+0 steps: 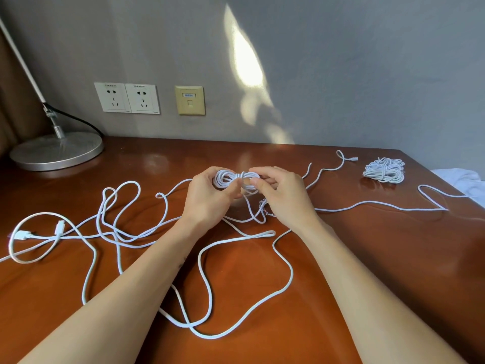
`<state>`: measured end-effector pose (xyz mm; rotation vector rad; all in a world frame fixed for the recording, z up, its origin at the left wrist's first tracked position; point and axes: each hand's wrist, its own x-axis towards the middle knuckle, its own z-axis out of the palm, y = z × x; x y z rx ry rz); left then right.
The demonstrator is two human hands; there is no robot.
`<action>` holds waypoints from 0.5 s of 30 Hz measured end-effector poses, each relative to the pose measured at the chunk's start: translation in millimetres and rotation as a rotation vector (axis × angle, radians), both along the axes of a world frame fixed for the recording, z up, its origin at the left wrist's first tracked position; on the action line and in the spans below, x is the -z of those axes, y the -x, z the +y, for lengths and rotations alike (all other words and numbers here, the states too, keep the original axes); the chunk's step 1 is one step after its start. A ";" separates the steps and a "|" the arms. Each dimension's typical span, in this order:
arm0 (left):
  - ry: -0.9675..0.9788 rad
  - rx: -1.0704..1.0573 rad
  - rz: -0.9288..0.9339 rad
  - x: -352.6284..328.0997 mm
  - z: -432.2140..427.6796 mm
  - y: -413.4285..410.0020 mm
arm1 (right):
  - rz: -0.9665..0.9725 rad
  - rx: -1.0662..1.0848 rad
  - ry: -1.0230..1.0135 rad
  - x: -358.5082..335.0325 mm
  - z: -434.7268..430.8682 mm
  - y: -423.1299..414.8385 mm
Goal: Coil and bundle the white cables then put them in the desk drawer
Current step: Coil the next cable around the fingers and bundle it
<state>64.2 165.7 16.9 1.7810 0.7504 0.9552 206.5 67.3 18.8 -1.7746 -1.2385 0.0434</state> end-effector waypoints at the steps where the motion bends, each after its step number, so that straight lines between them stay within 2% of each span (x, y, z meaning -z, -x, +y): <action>1: 0.014 0.009 -0.005 -0.4 0.2 0.2 | 0.024 0.017 -0.025 -0.5 -0.1 0.5; 5: 0.037 0.036 0.003 -1.7 -0.9 1.4 | 0.089 0.093 -0.094 -3.1 -1.8 0.6; 15: 0.153 0.059 -0.035 -2.6 -0.4 -0.9 | 0.130 0.116 -0.090 -1.4 -0.2 -0.4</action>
